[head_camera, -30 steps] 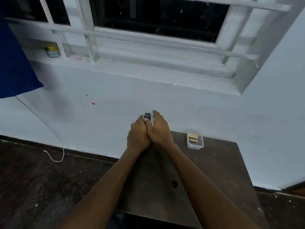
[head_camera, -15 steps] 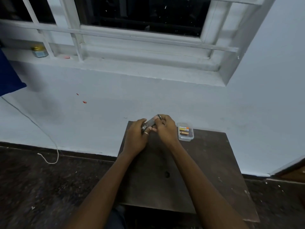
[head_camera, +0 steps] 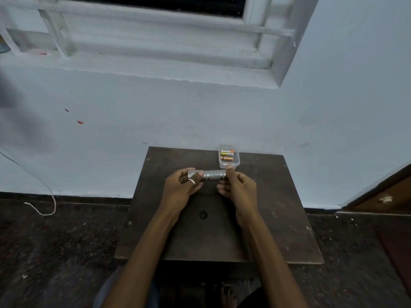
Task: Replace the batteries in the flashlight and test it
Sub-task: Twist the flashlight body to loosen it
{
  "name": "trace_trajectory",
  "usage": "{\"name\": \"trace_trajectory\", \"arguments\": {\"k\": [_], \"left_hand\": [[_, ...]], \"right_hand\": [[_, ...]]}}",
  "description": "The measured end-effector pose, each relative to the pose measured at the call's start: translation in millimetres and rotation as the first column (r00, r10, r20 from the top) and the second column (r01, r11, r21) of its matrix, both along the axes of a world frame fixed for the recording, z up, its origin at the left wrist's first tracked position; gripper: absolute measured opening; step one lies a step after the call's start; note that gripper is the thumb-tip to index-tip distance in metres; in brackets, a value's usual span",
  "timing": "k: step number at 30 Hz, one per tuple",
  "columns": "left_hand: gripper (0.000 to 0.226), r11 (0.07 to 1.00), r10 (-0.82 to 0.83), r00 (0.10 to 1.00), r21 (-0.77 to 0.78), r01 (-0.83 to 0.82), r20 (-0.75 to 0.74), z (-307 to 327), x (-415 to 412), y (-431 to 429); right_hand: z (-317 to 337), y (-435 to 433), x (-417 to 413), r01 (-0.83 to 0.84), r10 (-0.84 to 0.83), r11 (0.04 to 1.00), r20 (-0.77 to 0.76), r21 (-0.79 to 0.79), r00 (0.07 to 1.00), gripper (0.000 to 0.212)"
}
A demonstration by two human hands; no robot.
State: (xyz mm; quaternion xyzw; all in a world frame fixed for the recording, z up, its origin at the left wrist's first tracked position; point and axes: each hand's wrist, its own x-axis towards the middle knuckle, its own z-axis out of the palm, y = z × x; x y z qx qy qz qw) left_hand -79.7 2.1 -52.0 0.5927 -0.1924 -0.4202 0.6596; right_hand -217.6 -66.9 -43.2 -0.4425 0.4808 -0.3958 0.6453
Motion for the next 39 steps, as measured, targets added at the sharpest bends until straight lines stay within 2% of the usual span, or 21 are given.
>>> {"name": "trace_trajectory", "arguments": {"k": [3, 9, 12, 16, 19, 25, 28, 33, 39], "left_hand": [[0.028, 1.0, 0.022, 1.0, 0.011, -0.023, 0.014, -3, -3, -1], [0.021, 1.0, 0.017, 0.988, 0.006, -0.018, 0.151, -1, 3, -10], [0.022, 1.0, 0.029, 0.991, 0.006, -0.03, 0.129, -1, 3, -11], [0.029, 0.998, 0.053, 0.995, 0.038, -0.057, 0.078, -3, 5, -11], [0.029, 0.998, 0.057, 0.997, 0.033, -0.059, 0.056, -3, 8, -8], [0.032, 0.998, 0.053, 0.997, 0.019, -0.054, 0.064, -3, 8, -2], [0.034, 0.998, 0.058, 0.996, 0.017, -0.059, 0.067, -3, 8, -2], [0.036, 0.998, 0.059, 0.994, 0.019, -0.061, 0.088, -4, 7, -5], [0.029, 0.998, 0.058, 0.996, 0.03, -0.061, 0.069, -1, 6, -8]], "right_hand": [[-8, -1, -4, 0.011, -0.016, 0.999, -0.104, -0.048, 0.994, 0.041], [-17, -6, -3, 0.012, -0.027, 0.99, -0.106, -0.142, 0.994, 0.037], [-15, -10, -2, 0.013, -0.028, 0.983, -0.081, -0.181, 0.996, 0.03], [-13, -11, -4, -0.073, 0.053, 0.968, -0.088, -0.241, 0.995, 0.015], [-13, -10, -10, -0.123, 0.116, 0.969, -0.043, -0.214, 0.992, 0.013], [-9, -14, -20, -0.196, 0.199, 0.959, -0.005, -0.203, 0.98, 0.027], [-7, -14, -19, -0.176, 0.182, 0.973, 0.021, -0.149, 0.983, 0.016], [-6, -18, -16, -0.15, 0.129, 0.976, -0.135, -0.16, 0.982, 0.027], [-4, -25, -20, -0.189, 0.189, 0.976, -0.009, -0.111, 0.982, 0.01]]}}
